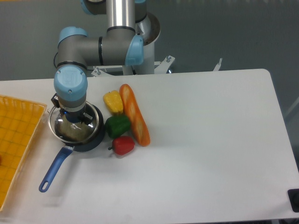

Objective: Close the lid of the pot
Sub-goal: 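Lower the glass lid onto the pan and settle it on the rim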

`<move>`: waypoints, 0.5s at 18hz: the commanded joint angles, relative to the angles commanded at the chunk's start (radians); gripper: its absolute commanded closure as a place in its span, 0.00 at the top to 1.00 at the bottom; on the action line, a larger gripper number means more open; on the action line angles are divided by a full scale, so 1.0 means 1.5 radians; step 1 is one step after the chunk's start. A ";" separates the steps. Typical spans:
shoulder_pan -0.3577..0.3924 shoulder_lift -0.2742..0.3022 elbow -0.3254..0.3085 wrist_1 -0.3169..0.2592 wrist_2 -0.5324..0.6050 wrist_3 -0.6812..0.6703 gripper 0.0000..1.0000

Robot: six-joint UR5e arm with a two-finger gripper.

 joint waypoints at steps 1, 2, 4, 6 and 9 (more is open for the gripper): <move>0.001 0.000 0.000 0.000 0.000 0.000 0.68; 0.001 0.000 0.000 0.000 0.000 0.000 0.71; 0.000 0.000 0.000 0.000 0.000 0.000 0.75; 0.000 -0.001 0.000 0.000 0.009 0.000 0.79; 0.000 0.000 0.000 0.000 0.010 0.000 0.80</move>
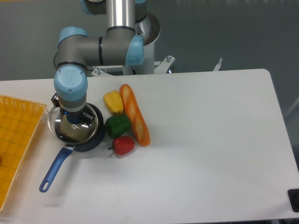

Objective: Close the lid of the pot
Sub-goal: 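Lower the glass lid onto the pan and settle it on the rim, then open the gripper to release the lid knob and lift away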

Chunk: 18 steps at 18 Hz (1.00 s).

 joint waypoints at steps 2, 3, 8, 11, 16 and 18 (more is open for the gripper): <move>0.000 0.000 0.000 0.001 0.001 0.000 0.81; 0.001 0.000 0.000 0.001 0.001 0.001 0.84; 0.002 0.002 0.001 0.000 0.001 0.001 0.96; 0.004 0.005 0.004 0.000 0.001 -0.001 0.99; 0.007 0.008 0.006 0.000 0.002 -0.001 1.00; 0.017 0.016 0.009 -0.001 0.003 -0.001 1.00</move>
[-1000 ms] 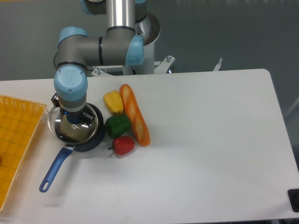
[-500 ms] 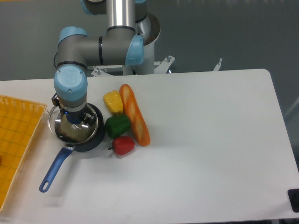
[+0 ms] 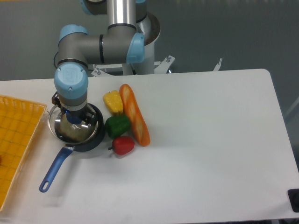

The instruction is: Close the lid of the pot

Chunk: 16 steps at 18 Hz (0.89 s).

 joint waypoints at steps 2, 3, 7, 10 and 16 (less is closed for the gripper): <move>0.019 0.015 -0.001 -0.002 0.000 0.001 1.00; 0.024 0.018 0.000 -0.003 0.002 0.001 1.00; 0.058 0.029 -0.002 -0.007 0.056 0.003 1.00; 0.106 0.039 -0.001 -0.008 0.063 0.056 1.00; 0.199 0.057 0.002 -0.008 0.082 0.212 1.00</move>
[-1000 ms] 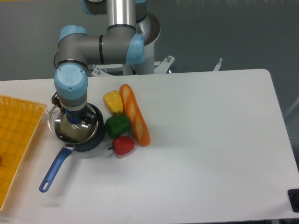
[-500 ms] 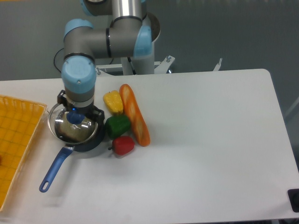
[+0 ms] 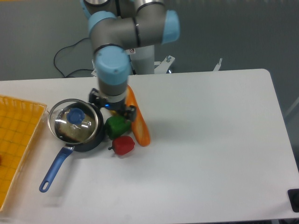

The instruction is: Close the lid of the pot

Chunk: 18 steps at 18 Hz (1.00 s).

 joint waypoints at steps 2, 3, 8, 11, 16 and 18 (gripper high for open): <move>0.025 0.001 0.000 0.001 0.012 0.052 1.00; 0.036 0.001 0.002 0.005 0.013 0.073 1.00; 0.098 -0.003 0.037 0.001 0.050 0.284 1.00; 0.137 -0.009 0.038 0.000 0.086 0.425 1.00; 0.183 -0.039 0.064 0.007 0.086 0.505 1.00; 0.199 -0.056 0.089 0.006 0.086 0.537 1.00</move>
